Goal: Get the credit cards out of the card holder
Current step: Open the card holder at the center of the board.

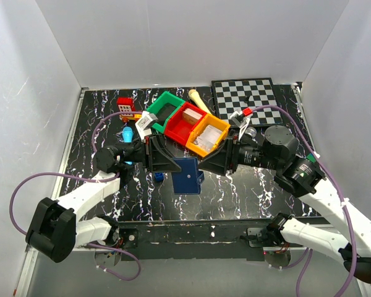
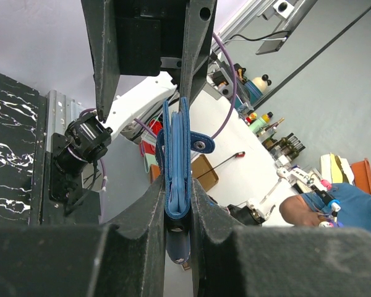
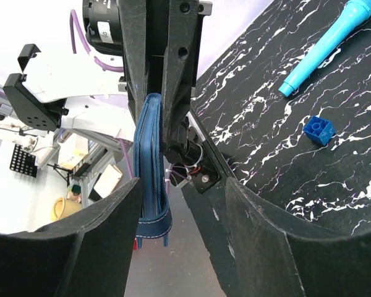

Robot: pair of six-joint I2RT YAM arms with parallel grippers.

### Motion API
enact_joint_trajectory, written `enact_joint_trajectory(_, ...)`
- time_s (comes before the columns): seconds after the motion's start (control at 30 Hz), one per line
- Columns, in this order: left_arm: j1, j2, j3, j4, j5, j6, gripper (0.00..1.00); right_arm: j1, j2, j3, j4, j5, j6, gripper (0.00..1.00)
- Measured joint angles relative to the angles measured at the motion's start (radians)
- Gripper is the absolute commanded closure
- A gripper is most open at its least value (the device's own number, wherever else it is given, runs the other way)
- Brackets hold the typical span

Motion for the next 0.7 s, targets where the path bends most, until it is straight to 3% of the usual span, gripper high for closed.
enact_joint_trajectory(0.7,0.000,-0.051,0.000,-0.001,0.036,0.022,1.00,-0.008,0.029,-0.039,0.111,-0.077,0.068,0.45)
